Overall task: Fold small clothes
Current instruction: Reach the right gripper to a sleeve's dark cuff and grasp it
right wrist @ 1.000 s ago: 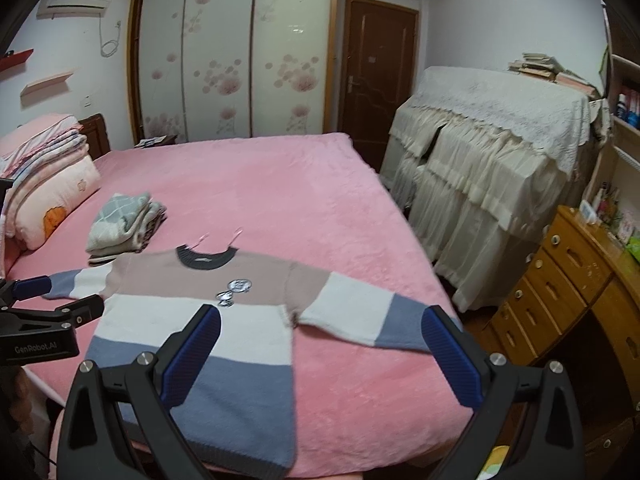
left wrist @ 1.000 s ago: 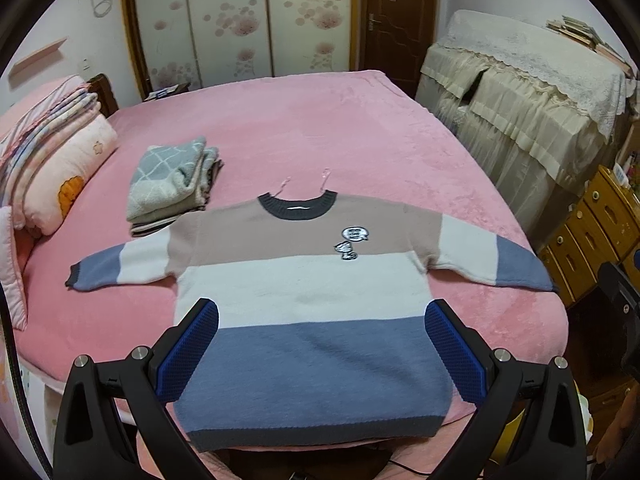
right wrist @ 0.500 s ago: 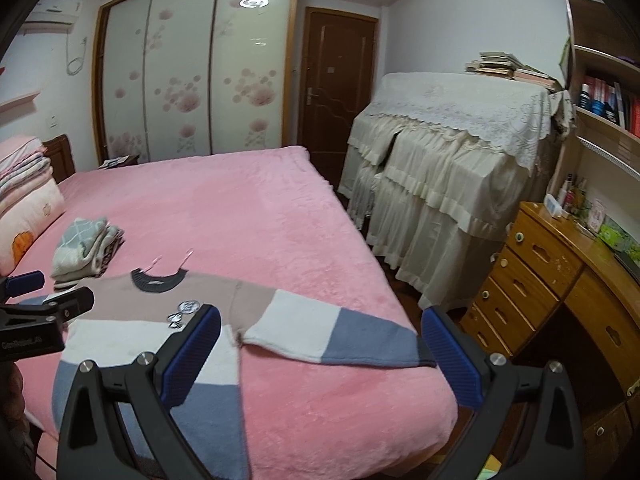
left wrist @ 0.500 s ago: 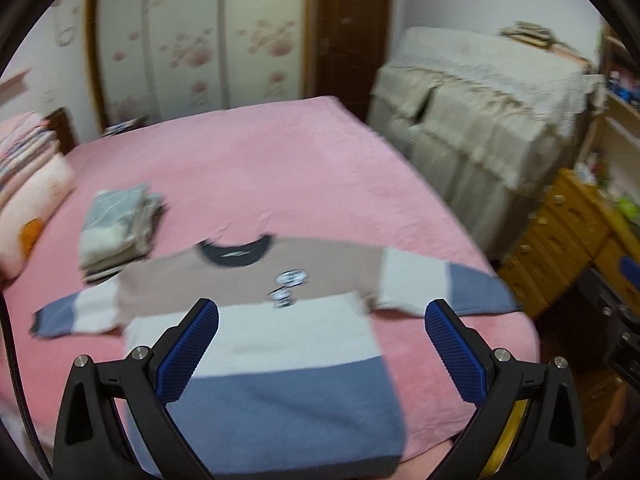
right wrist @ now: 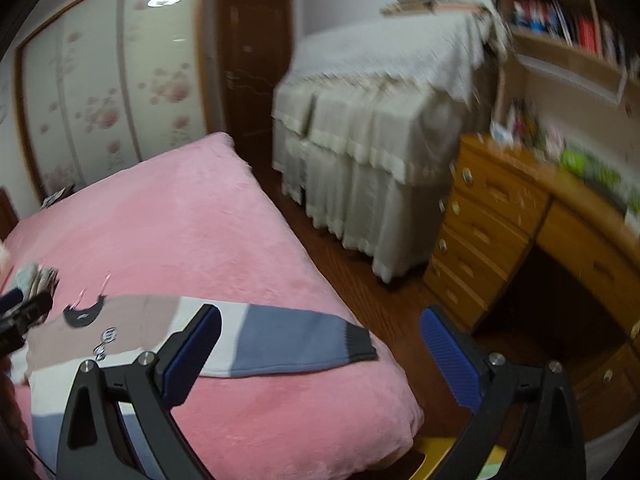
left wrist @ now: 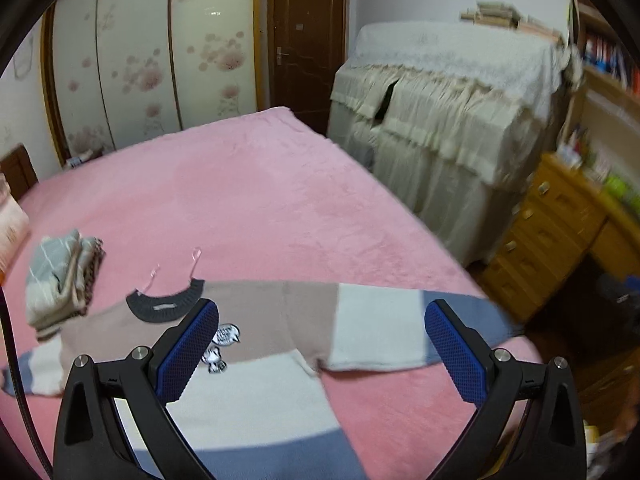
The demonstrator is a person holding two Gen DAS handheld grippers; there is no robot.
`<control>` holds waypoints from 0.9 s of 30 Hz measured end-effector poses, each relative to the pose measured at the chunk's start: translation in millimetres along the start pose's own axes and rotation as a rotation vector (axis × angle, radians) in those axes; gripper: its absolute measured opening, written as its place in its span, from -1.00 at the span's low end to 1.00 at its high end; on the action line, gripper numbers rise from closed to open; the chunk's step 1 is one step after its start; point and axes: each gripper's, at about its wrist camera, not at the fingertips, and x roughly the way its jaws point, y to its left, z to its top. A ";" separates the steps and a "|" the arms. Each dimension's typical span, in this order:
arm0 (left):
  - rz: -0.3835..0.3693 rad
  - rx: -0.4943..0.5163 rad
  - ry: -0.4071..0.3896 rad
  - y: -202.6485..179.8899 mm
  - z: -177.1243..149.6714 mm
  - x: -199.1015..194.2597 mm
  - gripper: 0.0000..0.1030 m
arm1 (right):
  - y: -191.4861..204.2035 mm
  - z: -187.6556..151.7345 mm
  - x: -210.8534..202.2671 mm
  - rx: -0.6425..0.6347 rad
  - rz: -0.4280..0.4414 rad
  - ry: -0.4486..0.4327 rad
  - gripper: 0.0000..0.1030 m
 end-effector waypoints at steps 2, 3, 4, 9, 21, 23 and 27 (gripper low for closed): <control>-0.027 0.015 0.047 -12.0 -4.3 33.5 0.99 | -20.6 -3.2 24.5 0.064 0.016 0.058 0.85; -0.043 0.007 0.082 -16.2 -8.2 50.1 0.99 | -28.1 -5.5 33.7 0.089 0.019 0.082 0.83; -0.061 -0.006 0.105 -19.3 -12.3 64.5 0.99 | -34.8 -8.3 44.4 0.112 0.026 0.104 0.83; -0.070 -0.065 0.188 -39.1 -43.3 127.5 0.99 | -54.2 -36.1 103.9 0.213 0.069 0.239 0.65; -0.092 0.031 0.246 -114.7 -78.2 188.3 0.99 | -73.8 -104.8 207.8 0.481 0.143 0.433 0.40; -0.101 0.029 0.254 -120.4 -78.4 192.9 0.99 | -76.2 -107.5 216.0 0.511 0.142 0.433 0.40; -0.106 0.035 0.259 -128.6 -77.4 199.6 0.99 | -78.0 -105.3 227.8 0.544 0.121 0.414 0.10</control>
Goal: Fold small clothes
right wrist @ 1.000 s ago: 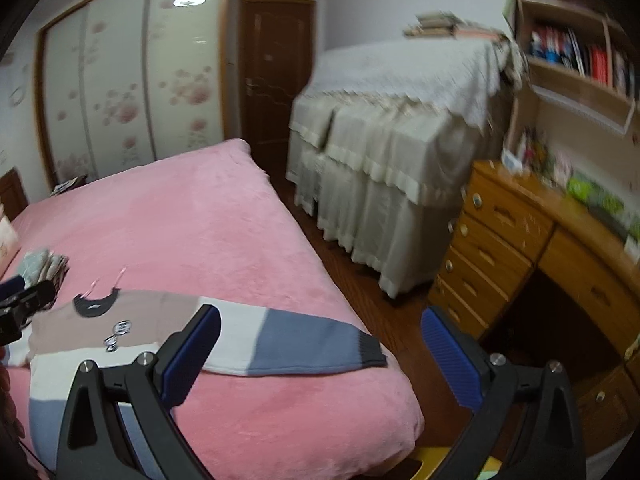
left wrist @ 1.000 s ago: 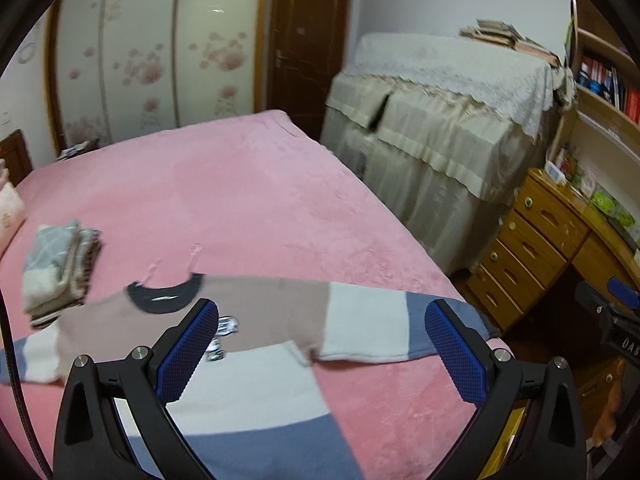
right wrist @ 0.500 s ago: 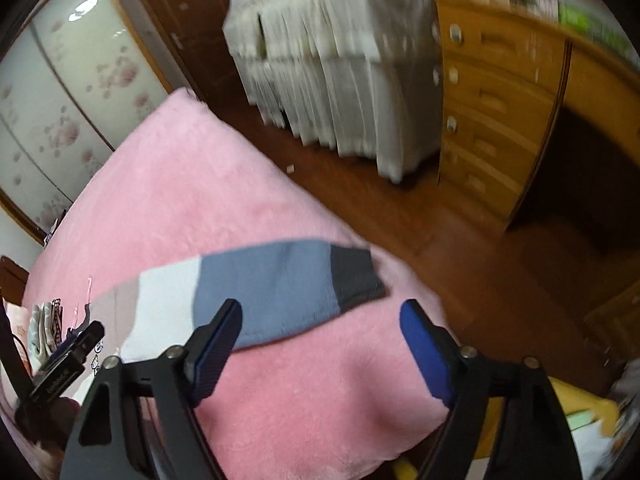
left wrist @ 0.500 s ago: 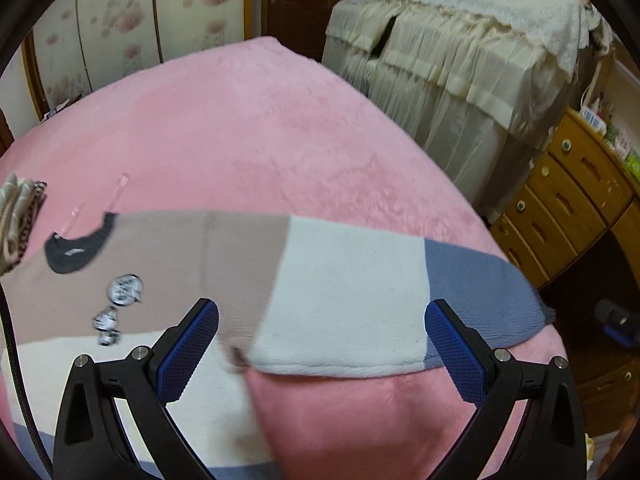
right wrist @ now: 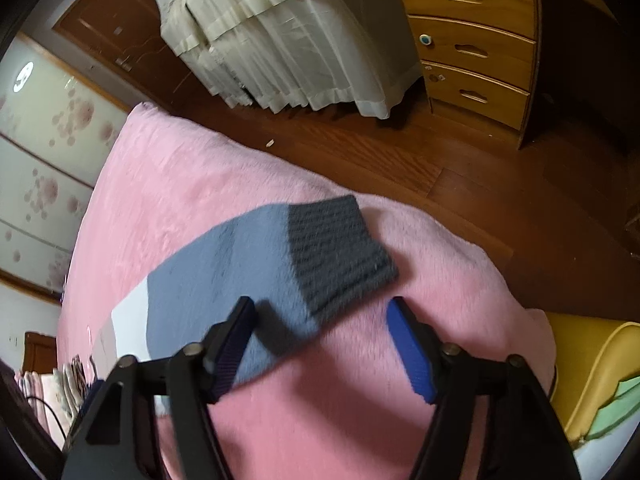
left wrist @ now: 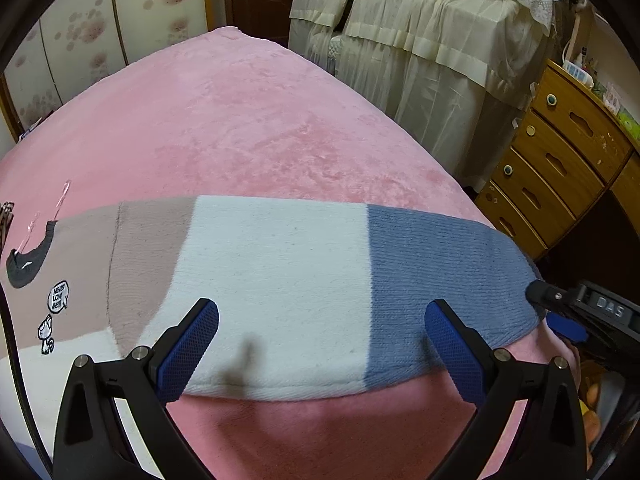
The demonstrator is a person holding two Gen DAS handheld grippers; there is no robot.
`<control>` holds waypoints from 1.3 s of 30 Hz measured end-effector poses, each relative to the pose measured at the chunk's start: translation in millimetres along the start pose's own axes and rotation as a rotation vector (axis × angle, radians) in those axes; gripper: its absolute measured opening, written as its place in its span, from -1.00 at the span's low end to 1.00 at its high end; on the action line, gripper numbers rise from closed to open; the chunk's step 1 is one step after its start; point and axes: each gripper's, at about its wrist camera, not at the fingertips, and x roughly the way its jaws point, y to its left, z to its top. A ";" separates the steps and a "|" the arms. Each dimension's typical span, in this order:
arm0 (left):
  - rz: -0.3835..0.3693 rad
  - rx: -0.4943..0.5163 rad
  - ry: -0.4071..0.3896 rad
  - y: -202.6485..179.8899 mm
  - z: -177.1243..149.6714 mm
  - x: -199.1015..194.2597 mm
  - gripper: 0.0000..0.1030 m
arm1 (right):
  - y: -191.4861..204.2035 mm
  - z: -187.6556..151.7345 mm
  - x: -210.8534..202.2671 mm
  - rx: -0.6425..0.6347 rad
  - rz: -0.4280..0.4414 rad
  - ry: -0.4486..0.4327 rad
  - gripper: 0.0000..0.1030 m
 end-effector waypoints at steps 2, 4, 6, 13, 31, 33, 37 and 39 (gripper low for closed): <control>-0.005 0.002 -0.002 0.2 1.6 -2.9 0.99 | 1.3 2.6 6.1 0.002 0.007 0.003 -0.28; -0.009 0.004 -0.011 2.9 0.9 -7.6 0.99 | 3.7 5.1 8.7 -0.012 0.018 -0.005 -0.63; -0.001 0.008 -0.022 10.3 0.0 -16.8 0.99 | 11.9 3.4 1.3 -0.036 0.036 -0.039 -0.80; 0.037 -0.050 -0.044 63.3 -9.7 -56.6 0.99 | 83.1 -19.4 -53.7 -0.209 0.189 -0.174 -0.81; 0.288 -0.422 -0.048 336.1 -126.2 -153.7 0.99 | 348.9 -224.2 -24.5 -0.774 0.438 0.040 -0.81; 0.293 -0.453 -0.040 353.7 -139.6 -154.5 0.99 | 359.6 -248.2 -1.7 -0.817 0.400 0.075 -0.81; 0.278 -0.491 -0.028 370.5 -153.2 -149.8 0.99 | 372.3 -282.4 36.5 -0.912 0.307 0.124 -0.73; 0.260 -0.500 -0.029 374.3 -157.8 -148.6 0.99 | 371.3 -291.4 45.6 -0.947 0.278 0.152 -0.52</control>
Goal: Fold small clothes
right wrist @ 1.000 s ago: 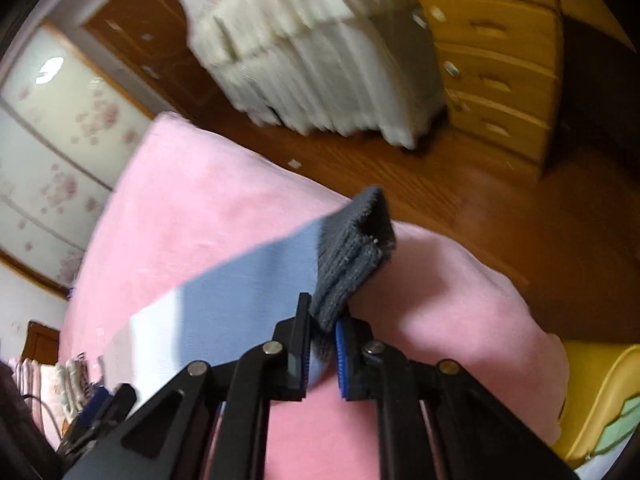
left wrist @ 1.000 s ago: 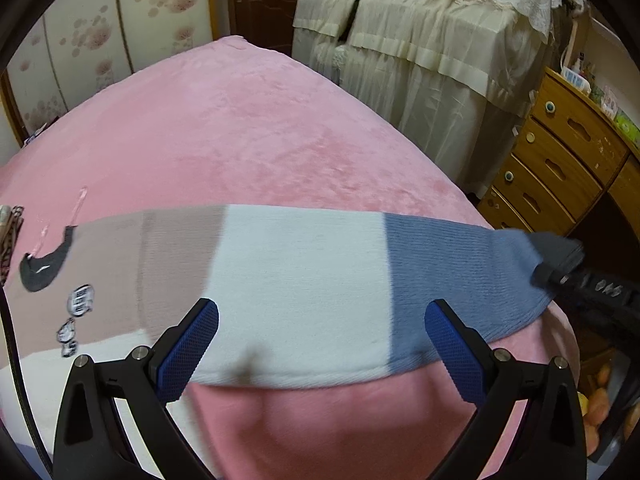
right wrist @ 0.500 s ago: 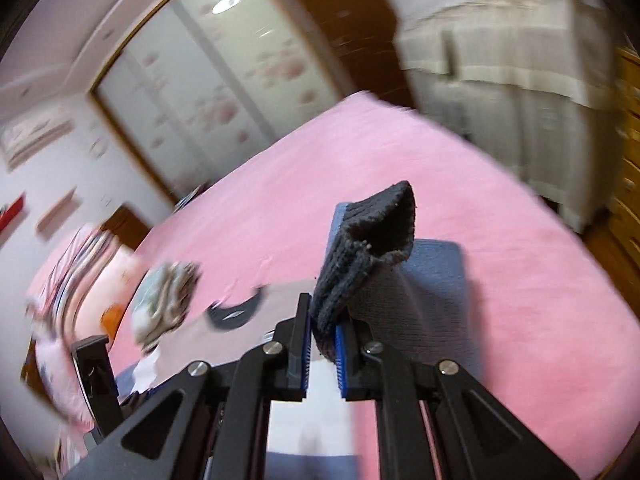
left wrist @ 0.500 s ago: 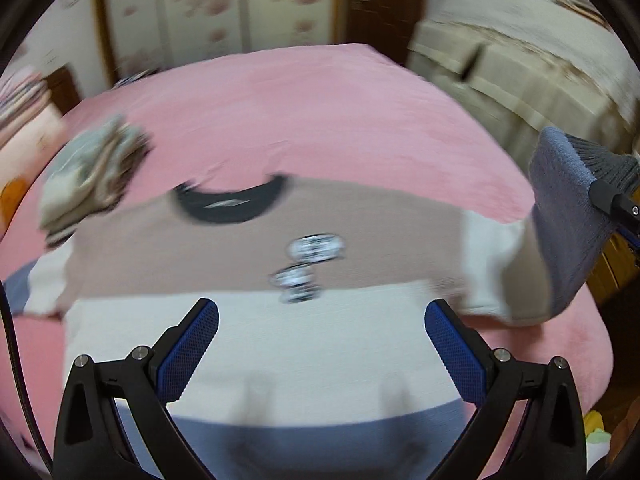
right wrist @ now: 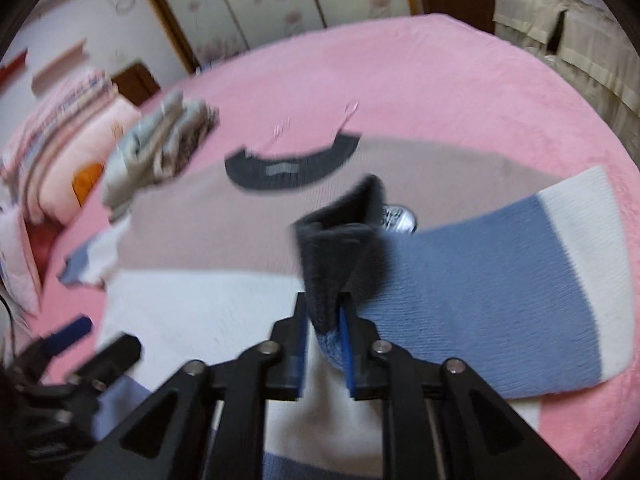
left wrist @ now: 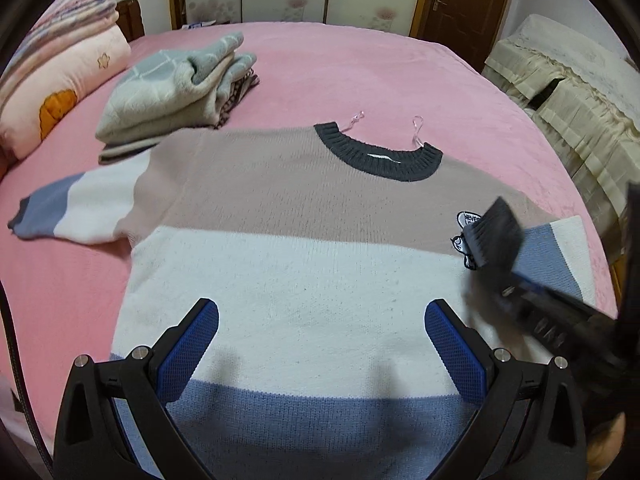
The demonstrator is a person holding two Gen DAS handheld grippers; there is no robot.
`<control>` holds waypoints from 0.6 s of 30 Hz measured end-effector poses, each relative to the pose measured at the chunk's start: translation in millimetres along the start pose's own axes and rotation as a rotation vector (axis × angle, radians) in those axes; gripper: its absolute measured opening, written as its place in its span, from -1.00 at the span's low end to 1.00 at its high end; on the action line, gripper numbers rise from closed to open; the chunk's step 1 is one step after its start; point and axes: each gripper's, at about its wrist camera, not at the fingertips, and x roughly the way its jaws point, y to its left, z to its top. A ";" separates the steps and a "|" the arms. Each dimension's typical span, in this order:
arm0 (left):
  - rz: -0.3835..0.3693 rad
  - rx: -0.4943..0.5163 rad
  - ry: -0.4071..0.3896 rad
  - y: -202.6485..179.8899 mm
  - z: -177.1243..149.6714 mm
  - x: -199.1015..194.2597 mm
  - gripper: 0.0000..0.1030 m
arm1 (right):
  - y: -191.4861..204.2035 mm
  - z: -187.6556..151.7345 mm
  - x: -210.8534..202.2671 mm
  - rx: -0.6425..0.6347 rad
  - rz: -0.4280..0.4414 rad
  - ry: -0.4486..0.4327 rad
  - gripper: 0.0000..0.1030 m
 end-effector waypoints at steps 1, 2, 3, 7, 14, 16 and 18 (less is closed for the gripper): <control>-0.009 -0.002 0.002 0.2 -0.6 0.5 0.99 | 2.6 -3.9 3.2 -0.009 0.005 0.016 -0.44; -0.020 -0.003 0.004 0.6 -0.6 2.4 0.99 | 5.0 -5.3 4.3 -0.016 0.009 0.024 -0.28; -0.028 -0.002 0.005 -0.6 -0.9 2.9 0.99 | 7.4 -7.5 2.3 -0.026 0.018 0.024 -0.20; -0.072 0.000 0.003 -7.5 0.1 4.0 0.99 | 15.9 -17.5 -28.1 -0.099 0.002 -0.028 -0.18; -0.247 -0.042 0.058 -21.2 -3.3 20.7 0.96 | -1.4 -52.1 -81.6 -0.144 -0.090 -0.101 -0.18; -0.318 -0.080 0.097 -24.0 -4.6 32.6 0.87 | -13.2 -64.1 -90.4 -0.119 -0.090 -0.096 -0.18; -0.393 -0.129 0.140 -26.8 -6.8 46.8 0.81 | -26.5 -75.2 -96.0 -0.086 -0.102 -0.084 -0.18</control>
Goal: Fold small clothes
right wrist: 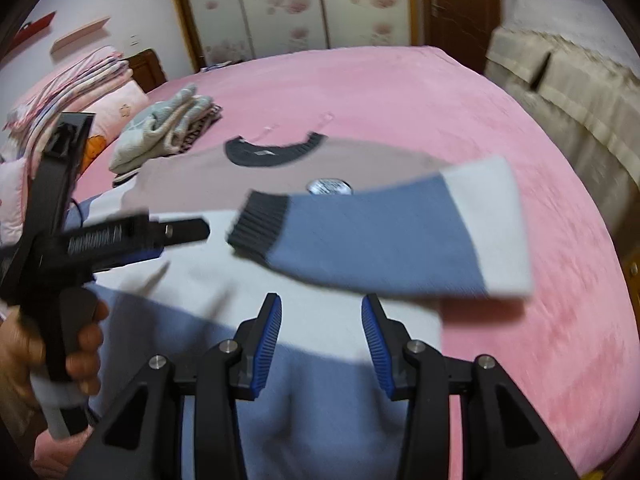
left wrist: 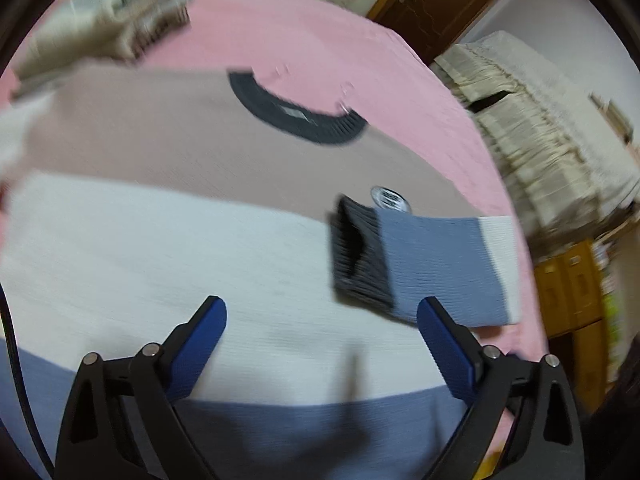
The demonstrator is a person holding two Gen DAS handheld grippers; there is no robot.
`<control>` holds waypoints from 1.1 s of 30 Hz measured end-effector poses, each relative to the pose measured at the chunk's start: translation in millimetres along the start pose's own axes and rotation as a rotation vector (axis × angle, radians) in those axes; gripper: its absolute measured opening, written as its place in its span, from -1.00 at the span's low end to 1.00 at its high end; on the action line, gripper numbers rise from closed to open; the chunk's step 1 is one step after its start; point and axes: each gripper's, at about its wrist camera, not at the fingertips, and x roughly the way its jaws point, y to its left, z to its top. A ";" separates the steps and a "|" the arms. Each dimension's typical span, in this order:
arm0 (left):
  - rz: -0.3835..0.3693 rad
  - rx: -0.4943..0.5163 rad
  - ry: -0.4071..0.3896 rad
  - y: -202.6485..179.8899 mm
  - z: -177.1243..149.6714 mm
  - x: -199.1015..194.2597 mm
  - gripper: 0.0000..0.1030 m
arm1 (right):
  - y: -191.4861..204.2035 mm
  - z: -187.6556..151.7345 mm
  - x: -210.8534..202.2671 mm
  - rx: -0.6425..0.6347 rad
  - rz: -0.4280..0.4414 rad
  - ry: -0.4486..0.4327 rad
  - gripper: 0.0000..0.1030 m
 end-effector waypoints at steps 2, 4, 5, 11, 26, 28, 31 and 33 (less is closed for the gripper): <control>-0.053 -0.045 0.028 0.8 -1.7 13.9 0.73 | -11.1 -8.7 -1.2 0.035 -0.002 0.016 -0.18; -0.074 -0.058 0.034 -1.9 -2.8 23.7 0.72 | -21.6 -16.2 -1.2 0.073 0.002 0.032 -0.18; -0.078 -0.059 0.030 -3.8 -2.3 27.7 0.71 | -26.1 -19.3 0.2 0.089 0.004 0.040 -0.18; -0.070 -0.058 0.011 -19.6 7.2 53.1 0.40 | -41.2 -28.2 9.3 0.149 0.020 0.069 -0.18; -0.023 0.083 -0.179 -90.7 95.3 -4.3 -0.86 | -81.6 -25.8 14.8 0.204 -0.075 0.062 -0.18; -0.012 0.100 -0.234 -89.2 108.7 -25.0 -0.86 | -90.3 -20.0 22.6 0.211 -0.098 0.057 -0.18; 0.023 0.112 -0.286 -83.7 120.8 -44.3 -0.86 | -100.8 -9.5 38.4 0.228 -0.116 0.057 -0.18; 0.046 0.099 -0.311 -72.2 126.7 -55.4 -0.86 | -106.8 -1.3 50.3 0.247 -0.116 0.063 -0.18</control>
